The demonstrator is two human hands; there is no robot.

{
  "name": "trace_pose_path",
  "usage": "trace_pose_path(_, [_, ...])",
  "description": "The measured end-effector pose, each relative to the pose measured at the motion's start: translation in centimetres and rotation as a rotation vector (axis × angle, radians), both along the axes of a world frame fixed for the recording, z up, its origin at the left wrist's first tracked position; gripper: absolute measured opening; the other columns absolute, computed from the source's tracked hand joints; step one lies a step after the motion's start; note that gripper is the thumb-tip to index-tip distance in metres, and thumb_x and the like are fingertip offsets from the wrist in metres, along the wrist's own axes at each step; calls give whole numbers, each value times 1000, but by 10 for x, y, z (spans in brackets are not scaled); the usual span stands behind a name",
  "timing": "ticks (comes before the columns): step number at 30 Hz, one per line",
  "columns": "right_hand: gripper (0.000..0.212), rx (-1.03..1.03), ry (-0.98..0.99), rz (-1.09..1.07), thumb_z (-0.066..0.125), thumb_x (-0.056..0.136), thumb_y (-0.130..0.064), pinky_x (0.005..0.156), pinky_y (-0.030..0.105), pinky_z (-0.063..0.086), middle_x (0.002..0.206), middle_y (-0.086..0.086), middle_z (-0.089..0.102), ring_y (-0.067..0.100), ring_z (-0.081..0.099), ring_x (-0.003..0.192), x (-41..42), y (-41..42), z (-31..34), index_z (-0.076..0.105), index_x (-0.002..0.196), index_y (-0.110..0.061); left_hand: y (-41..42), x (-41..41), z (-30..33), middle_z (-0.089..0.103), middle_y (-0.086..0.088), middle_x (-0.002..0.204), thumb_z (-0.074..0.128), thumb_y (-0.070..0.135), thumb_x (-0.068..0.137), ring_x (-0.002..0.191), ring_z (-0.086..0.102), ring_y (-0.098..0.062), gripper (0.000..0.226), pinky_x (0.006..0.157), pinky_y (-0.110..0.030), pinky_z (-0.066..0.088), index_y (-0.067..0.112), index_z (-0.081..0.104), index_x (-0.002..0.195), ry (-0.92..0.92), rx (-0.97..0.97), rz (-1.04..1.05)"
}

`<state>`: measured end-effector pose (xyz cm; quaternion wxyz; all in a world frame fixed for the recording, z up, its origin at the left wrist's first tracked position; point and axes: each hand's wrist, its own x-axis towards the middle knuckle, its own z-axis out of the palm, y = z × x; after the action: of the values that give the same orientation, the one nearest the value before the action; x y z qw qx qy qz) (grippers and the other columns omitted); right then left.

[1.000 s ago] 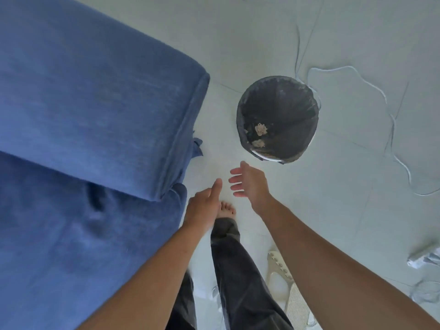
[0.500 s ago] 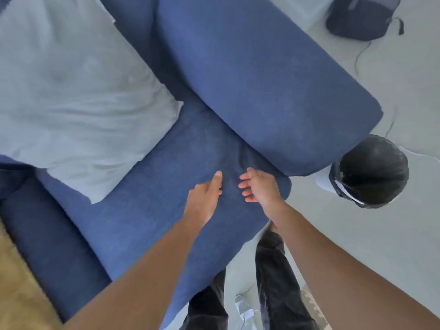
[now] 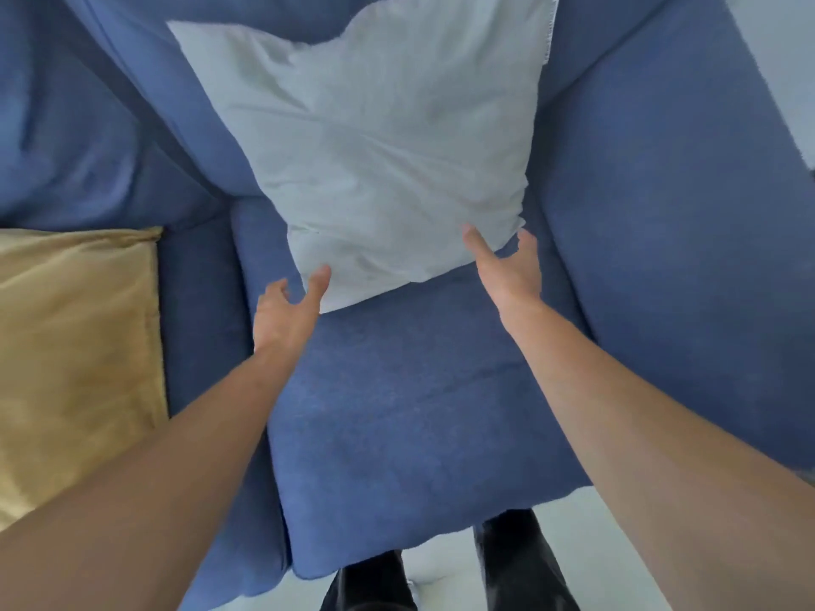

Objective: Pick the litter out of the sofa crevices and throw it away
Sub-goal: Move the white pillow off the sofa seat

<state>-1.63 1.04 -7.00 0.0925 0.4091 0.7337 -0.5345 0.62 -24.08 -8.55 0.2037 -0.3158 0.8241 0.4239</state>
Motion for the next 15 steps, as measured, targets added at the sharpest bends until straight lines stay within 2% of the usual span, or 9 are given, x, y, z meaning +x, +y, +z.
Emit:
trace_pose_path(3, [117, 48, 50, 24, 78, 64, -65, 113, 29, 29, 158, -8, 28, 14, 32, 144, -25, 8, -3, 16, 154, -25, 4, -21, 2, 28, 5, 157, 54, 81, 74, 141, 34, -19, 103, 106, -35, 32, 23, 23, 153, 40, 39, 70])
trace_pose_path(5, [126, 51, 85, 68, 82, 60, -65, 115, 27, 25, 160, -8, 22, 12, 27, 146, -42, 16, -3, 10, 155, -26, 8, -35, 2, 28, 4, 158, 57, 84, 69, 141, 34, -20, 111, 110, -38, 32, 23, 18, 153, 64, 66, 138])
trace_pose_path(7, [132, 37, 116, 118, 85, 56, -62, 113, 23, 24, 159, -10, 25, 8, 30, 144, -57, 26, -2, 5, 155, -27, 15, -50, 1, 29, 3, 157, 61, 84, 65, 141, 35, -21, 116, 114, -40, 31, 25, 15, 154, 85, 109, 190])
trace_pose_path(10, [146, -45, 140, 200, 92, 44, -59, 116, 27, 32, 155, -14, 34, 3, 40, 137, -77, 40, -4, 3, 156, -28, 29, -68, -1, 42, 12, 147, 70, 83, 57, 132, 44, -14, 115, 111, -37, 37, 31, 26, 149, 143, 233, 239])
trace_pose_path(12, [143, -86, 136, 246, 96, 36, -56, 112, 33, 41, 146, -18, 46, 3, 48, 130, -85, 46, -4, 18, 153, -29, 38, -72, 0, 54, 19, 130, 76, 78, 56, 120, 53, -8, 105, 104, -32, 44, 30, 38, 141, 197, 282, 274])
trace_pose_path(14, [120, -152, 146, 261, 100, 33, -47, 102, 40, 52, 128, -18, 61, 4, 60, 116, -91, 47, -2, 43, 137, -29, 45, -70, 0, 59, 21, 120, 79, 73, 58, 113, 57, -6, 93, 98, -28, 47, 31, 46, 134, 231, 285, 329])
trace_pose_path(15, [107, -178, 145, 272, 101, 34, -41, 98, 40, 54, 119, -18, 65, 5, 64, 110, -92, 46, 0, 50, 128, -30, 47, -66, 1, 61, 21, 118, 79, 72, 58, 111, 58, -5, 90, 96, -27, 48, 32, 49, 132, 244, 292, 360])
